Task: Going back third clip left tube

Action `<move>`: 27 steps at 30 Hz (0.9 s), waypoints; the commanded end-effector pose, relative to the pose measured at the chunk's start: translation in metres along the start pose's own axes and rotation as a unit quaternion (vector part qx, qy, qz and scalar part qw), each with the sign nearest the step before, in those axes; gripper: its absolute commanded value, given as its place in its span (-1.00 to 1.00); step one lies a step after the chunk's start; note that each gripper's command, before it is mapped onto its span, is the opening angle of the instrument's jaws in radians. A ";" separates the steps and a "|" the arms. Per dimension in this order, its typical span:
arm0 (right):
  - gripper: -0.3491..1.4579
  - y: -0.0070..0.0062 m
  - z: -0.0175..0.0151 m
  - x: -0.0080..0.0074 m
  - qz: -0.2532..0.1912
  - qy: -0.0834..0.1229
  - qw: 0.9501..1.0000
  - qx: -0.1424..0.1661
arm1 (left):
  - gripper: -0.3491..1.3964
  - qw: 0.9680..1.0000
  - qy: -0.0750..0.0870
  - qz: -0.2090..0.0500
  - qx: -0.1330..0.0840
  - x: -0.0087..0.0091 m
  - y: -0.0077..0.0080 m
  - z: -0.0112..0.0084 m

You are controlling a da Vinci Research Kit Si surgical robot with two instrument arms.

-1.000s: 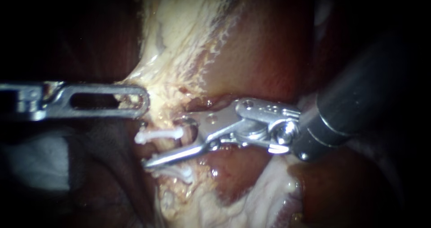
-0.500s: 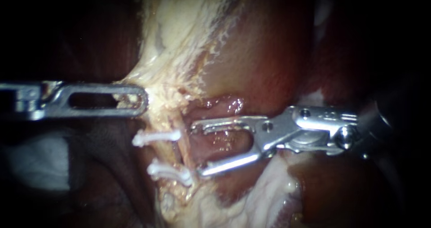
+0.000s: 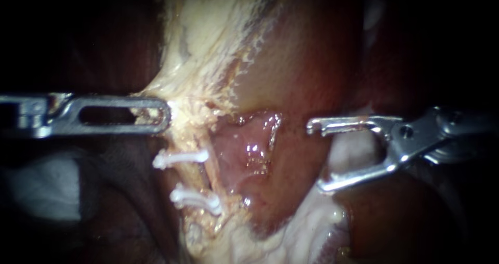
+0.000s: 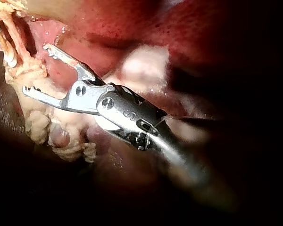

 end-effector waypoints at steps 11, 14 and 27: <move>0.04 0.0000 0.0003 0.0000 -0.003 0.000 1.000 0.000 | -1.00 1.000 -0.006 0.001 0.000 0.0015 0.0009 0.0044; 0.05 0.0000 0.0005 0.0000 -0.003 0.001 1.000 -0.001 | -1.00 1.000 -0.005 0.002 0.002 0.0018 0.0011 0.0061; 0.05 0.0000 0.0010 0.0000 -0.004 0.002 1.000 -0.001 | -1.00 1.000 -0.002 0.001 0.002 0.0020 0.0001 0.0104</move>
